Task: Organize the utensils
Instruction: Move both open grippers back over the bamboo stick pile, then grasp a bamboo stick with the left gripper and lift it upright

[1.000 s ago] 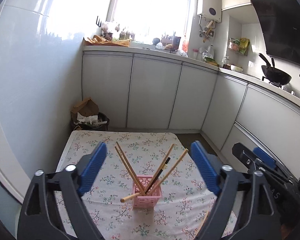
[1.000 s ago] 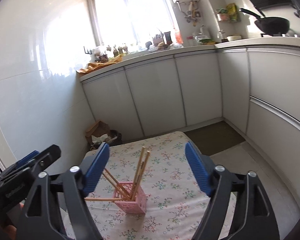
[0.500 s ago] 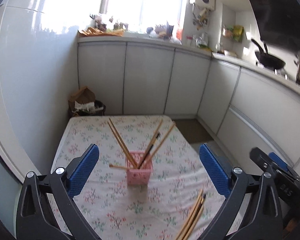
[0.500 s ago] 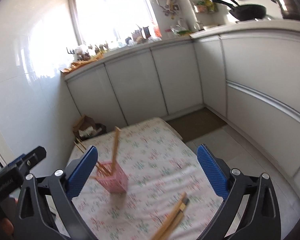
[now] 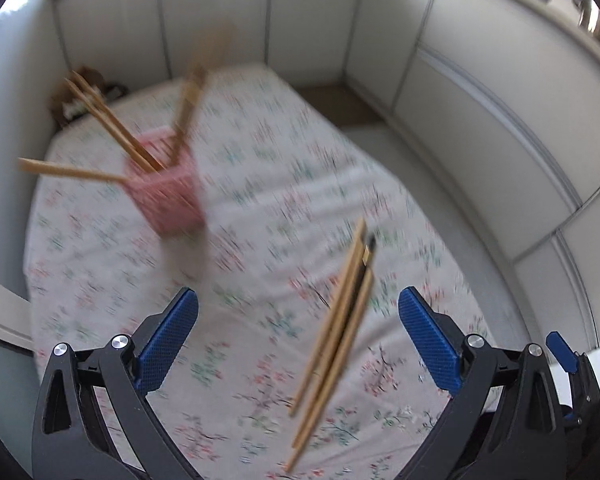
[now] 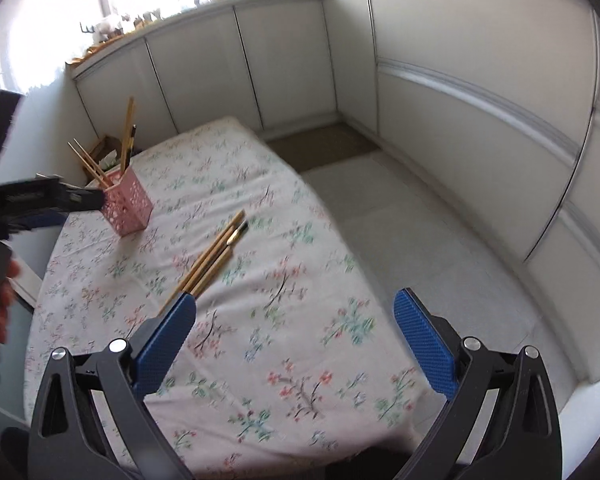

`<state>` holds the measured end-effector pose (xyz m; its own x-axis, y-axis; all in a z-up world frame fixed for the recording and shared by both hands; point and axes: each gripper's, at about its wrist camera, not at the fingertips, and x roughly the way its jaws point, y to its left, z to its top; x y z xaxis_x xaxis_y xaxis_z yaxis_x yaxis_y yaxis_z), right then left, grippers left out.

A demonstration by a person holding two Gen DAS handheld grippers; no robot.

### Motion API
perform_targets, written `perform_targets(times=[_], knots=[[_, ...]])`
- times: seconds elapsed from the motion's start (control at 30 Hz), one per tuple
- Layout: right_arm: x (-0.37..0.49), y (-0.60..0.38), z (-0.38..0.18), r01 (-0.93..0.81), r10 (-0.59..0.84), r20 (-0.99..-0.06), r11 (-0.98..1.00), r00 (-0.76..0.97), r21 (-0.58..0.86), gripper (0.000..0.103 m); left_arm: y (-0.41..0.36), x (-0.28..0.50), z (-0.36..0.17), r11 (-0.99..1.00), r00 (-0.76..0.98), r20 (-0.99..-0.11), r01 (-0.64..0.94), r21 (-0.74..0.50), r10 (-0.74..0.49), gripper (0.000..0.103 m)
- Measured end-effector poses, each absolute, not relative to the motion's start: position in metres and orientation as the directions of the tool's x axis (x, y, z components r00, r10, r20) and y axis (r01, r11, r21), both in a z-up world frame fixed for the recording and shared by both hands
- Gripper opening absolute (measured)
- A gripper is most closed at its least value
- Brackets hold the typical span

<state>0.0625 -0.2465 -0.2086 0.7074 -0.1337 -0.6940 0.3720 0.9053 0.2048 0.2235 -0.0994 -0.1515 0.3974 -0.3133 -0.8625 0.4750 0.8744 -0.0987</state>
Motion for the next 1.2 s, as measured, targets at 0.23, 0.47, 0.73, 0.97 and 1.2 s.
perform_targets(times=[0.23,0.47,0.73,0.97,1.2], knots=[[0.074,-0.262,-0.223,0.391,-0.065,-0.723,0.873,0.688,0.293,0.097,-0.150,0.257,-0.215,0.891,0.130,-0.957,0.415,-0.185,-0.259,0.096],[0.079,-0.280,-0.232,0.426,-0.016,-0.744,0.828,0.668,0.365,0.097,-0.193,0.288,-0.217,0.889,0.184,-0.961,0.447,-0.104,-0.205,0.096],[0.082,-0.286,-0.238,0.434,0.008,-0.760,0.817,0.650,0.380,0.097,-0.211,0.324,-0.245,0.909,0.149,-0.976,0.408,-0.086,-0.160,0.069],[0.088,-0.282,-0.240,0.420,0.029,-0.762,0.820,0.647,0.388,0.097,-0.213,0.329,-0.257,0.906,0.133,-0.975,0.410,-0.107,-0.176,0.056],[0.089,-0.280,-0.240,0.428,0.013,-0.767,0.823,0.642,0.373,0.097,-0.221,0.329,-0.258,0.892,0.166,-0.974,0.447,-0.063,-0.152,0.049]])
